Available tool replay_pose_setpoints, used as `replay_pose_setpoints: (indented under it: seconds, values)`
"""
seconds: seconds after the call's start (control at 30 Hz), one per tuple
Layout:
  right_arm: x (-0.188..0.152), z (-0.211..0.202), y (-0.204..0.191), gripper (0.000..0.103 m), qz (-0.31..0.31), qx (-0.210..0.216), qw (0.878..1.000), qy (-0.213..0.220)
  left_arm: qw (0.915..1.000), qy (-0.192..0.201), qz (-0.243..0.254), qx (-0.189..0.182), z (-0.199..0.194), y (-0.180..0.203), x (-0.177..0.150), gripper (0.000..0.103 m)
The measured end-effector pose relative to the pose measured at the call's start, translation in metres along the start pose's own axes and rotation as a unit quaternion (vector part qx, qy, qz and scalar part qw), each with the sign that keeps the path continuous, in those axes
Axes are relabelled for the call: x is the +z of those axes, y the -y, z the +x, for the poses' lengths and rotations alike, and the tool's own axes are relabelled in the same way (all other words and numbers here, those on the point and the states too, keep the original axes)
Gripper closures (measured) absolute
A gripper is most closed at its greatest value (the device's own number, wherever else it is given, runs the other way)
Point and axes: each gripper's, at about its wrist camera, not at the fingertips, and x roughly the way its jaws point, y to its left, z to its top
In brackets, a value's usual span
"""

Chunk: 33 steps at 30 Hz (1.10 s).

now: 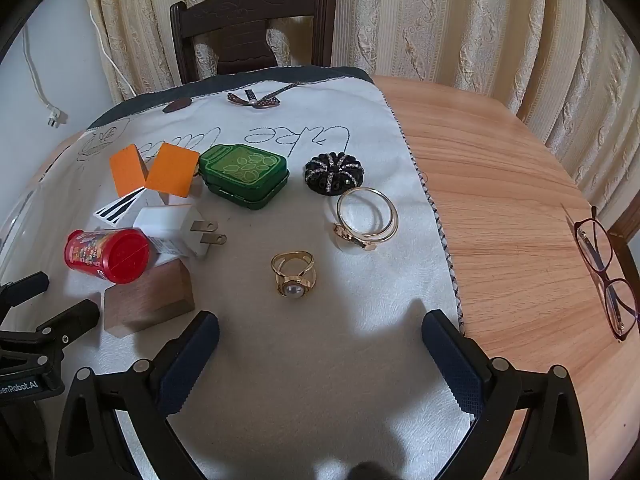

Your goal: Organize rigid objects

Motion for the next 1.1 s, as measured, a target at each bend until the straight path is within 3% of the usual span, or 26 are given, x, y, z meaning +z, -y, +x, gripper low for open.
replay_pose_setpoints:
  seconds: [1.1]
  values:
    - [0.0002, 0.0017, -0.0024, 0.000, 0.001, -0.002, 1.000, -0.001, 1.0000, 0.003, 0.000, 0.000, 0.0000, -0.0001, -0.0018, 0.000]
